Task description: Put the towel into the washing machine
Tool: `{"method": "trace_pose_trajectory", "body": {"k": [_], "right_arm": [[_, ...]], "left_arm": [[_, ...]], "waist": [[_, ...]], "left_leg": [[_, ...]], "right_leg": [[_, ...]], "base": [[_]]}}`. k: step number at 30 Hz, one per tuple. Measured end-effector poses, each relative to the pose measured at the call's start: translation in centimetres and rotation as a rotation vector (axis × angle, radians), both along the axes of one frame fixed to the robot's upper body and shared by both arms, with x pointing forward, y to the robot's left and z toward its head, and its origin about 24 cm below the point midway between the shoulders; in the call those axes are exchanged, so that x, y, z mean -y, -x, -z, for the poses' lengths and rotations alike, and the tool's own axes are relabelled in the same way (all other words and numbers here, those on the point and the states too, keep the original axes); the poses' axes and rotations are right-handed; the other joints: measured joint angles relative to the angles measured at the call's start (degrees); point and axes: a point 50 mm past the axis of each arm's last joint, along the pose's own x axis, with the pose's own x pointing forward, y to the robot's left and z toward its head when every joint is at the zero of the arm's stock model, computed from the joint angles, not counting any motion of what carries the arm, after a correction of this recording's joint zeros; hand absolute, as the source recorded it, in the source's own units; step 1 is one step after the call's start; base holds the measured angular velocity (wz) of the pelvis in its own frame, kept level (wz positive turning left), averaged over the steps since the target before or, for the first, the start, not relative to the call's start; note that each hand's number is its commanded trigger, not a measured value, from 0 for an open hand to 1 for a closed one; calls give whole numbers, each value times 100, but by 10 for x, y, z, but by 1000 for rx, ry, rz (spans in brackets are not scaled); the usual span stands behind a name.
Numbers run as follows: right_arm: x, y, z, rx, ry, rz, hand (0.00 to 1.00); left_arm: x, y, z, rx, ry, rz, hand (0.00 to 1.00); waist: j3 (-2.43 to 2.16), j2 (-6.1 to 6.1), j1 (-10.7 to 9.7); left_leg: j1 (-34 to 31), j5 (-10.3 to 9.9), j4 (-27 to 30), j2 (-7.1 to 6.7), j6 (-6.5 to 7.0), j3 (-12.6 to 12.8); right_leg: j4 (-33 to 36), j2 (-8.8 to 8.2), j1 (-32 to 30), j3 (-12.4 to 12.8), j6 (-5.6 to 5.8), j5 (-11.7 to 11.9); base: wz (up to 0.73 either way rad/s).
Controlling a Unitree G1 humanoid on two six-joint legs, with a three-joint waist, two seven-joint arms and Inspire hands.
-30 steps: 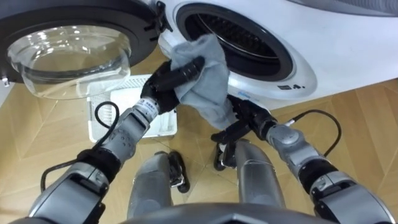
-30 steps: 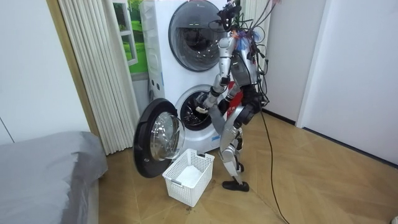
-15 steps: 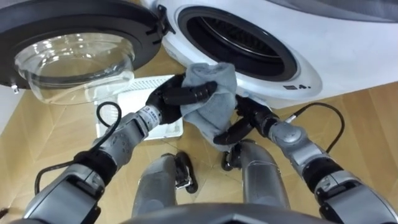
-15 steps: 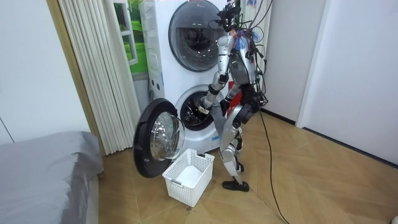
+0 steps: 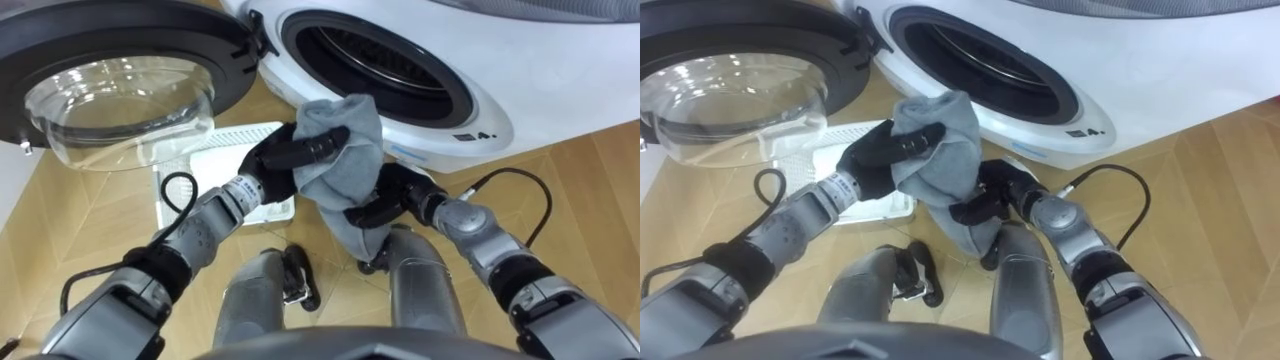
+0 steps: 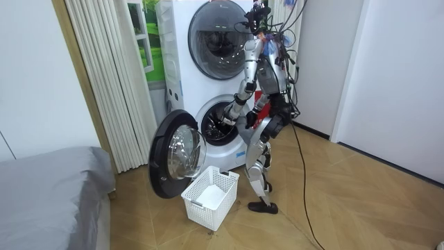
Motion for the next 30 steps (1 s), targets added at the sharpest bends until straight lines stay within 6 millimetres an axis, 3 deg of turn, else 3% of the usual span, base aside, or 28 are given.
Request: {"method": "trace_pose_trajectory", "body": {"k": [5,10,11,12,23,30], "right_arm": [[-3,-1,-2,11,-68,58,100],[-8,-4,-4,39,-112,93,100],[-8,-4,-4,41,-112,94,100],[-9,-4,-5,45,-112,97,100],[-4,2,2,26,-115,186,100],[7,6,10,-28,-125,337,100]], "left_arm": [[0,-9,-8,39,34,-48,100],[-2,-14,-14,68,70,-100,100],[-2,-15,-14,70,71,-99,63],[-1,-15,-15,69,72,-100,0],[12,-22,-23,82,137,-153,0],[-7,-25,-20,28,131,-308,0]], "waist": [[5,-22,-31],[5,-113,-189],[4,-119,-198],[5,-131,-216],[49,-232,-131],[46,-226,366]], "left_leg": [[7,0,8,5,-1,-17],[6,0,14,10,-1,-20],[4,0,14,10,-1,-23],[2,0,16,12,-1,-30],[-78,-1,57,19,-3,-126],[-61,28,-98,4,-34,-105]], "right_leg": [[-2,3,30,-5,0,0],[-6,7,36,-5,1,0],[-9,7,38,-8,1,0],[-11,7,44,-16,1,0],[-29,6,47,-91,-3,-3],[-120,37,32,-101,-12,29]], "base": [[1],[0],[0],[0],[3],[-3]]}}
